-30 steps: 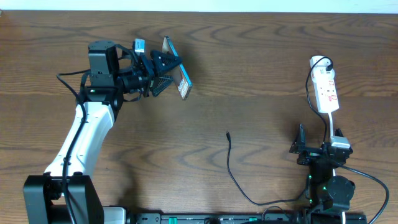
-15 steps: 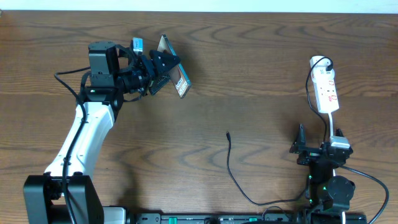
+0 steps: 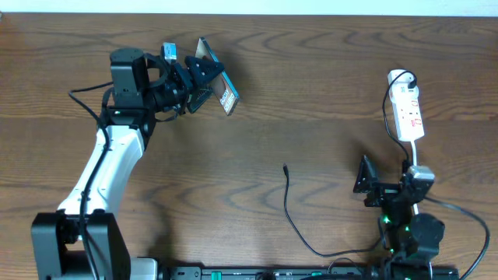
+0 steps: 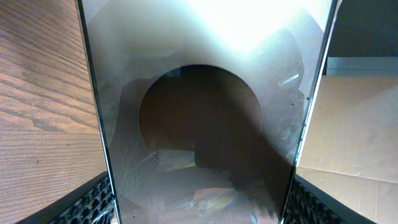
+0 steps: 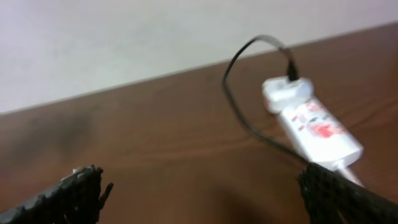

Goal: Plug charger to phone and switch on socket
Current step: 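Move the right gripper left toward the phone held by the left gripper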

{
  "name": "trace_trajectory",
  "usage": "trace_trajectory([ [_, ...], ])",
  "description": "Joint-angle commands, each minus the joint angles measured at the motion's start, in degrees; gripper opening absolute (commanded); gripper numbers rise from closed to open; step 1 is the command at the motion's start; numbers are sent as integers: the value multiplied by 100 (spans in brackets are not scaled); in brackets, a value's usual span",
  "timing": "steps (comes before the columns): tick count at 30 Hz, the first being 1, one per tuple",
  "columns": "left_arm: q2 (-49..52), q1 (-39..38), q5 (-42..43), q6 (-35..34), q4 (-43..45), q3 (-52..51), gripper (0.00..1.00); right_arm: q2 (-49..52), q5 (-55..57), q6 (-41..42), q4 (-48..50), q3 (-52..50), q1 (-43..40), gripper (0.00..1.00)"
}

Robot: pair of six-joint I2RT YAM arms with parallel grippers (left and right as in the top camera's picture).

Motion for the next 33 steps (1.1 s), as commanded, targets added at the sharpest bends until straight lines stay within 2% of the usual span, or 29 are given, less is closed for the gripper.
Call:
trace_trajectory([
  [1, 98, 7, 203, -168, 160, 22, 8, 968, -710, -232, -48, 931, 52, 99],
  [4, 98, 7, 223, -262, 245, 22, 7, 2218, -1504, -424, -232, 1864, 52, 99],
  [5, 98, 7, 219, -304, 245, 22, 7, 3121, -2194, -444, -345, 2518, 52, 99],
  [7, 98, 7, 210, -365, 247, 22, 8, 4105, -3150, -492, -520, 3248, 59, 99],
  [10, 98, 9, 125, -610, 245, 22, 7, 5355, -4553, -688, -706, 4183, 170, 99],
  [13, 98, 7, -101, -986, 264, 22, 7, 6275, -5193, -887, -686, 4841, 426, 99],
  [17, 98, 7, -372, -1438, 264, 22, 7, 7219, -5206, -994, -164, 5357, 905, 99],
  [24, 98, 7, -555, -1991, 262, 22, 7, 8231, -5180, -262, 1266, 5379, 1777, 99],
  [25, 98, 0, -555, -2052, 262, 22, 7, 8382, -5176, -267, 1591, 5379, 1996, 95],
  [28, 98, -55, -555, -2111, 262, 22, 7, 8540, -4992, -269, 2015, 5379, 2334, 92],
  [33, 98, -107, -691, -2114, 203, 22, 7, 8548, -4203, -267, 2094, 5379, 2800, 90],
])
